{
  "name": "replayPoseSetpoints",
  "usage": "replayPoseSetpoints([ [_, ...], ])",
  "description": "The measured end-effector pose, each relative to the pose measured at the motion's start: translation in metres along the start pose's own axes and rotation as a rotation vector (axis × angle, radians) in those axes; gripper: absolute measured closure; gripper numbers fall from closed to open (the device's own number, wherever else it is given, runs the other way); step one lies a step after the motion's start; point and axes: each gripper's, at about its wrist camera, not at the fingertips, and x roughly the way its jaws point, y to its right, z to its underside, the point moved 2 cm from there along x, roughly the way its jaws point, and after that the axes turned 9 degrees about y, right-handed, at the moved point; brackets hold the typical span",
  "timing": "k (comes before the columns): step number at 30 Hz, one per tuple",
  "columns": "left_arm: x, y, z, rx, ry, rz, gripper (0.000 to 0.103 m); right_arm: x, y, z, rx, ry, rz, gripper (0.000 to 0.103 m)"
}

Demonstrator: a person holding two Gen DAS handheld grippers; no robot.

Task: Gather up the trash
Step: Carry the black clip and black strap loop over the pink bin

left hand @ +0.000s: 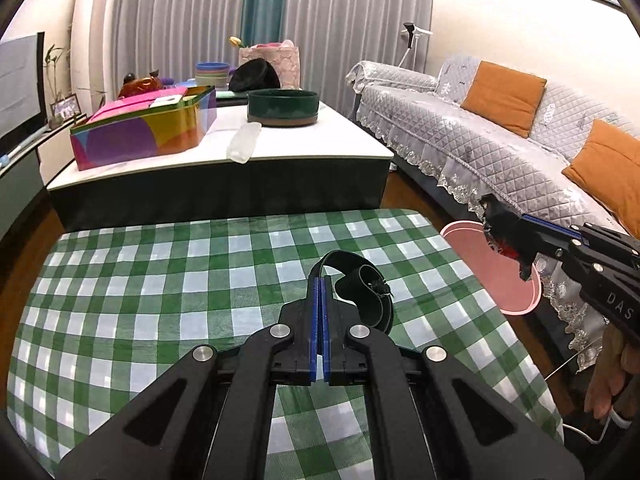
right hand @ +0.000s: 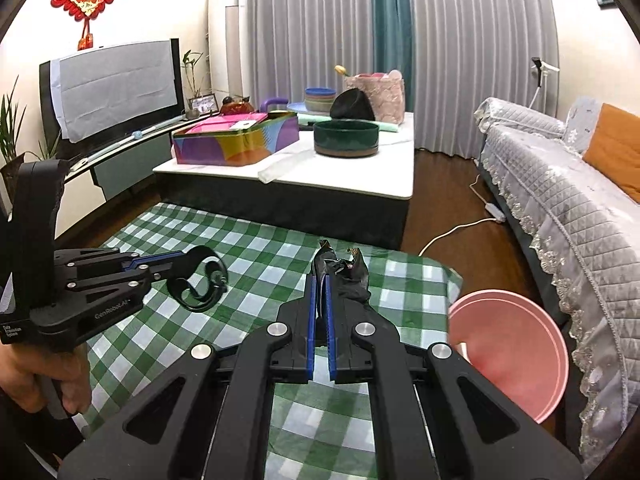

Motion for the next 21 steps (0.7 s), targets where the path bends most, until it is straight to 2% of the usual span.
replayPoseSetpoints([
  [12, -0.012, 0.012, -0.012, -0.009, 0.037, 0.041, 0.102, -0.031, 0.028, -0.034, -0.018, 0.028, 0.077, 0.098],
  [21, -0.005, 0.034, -0.015, 0.021, 0.035, 0.080, 0.102, -0.055, 0.082, -0.072, -0.057, 0.111, 0.163, 0.098],
])
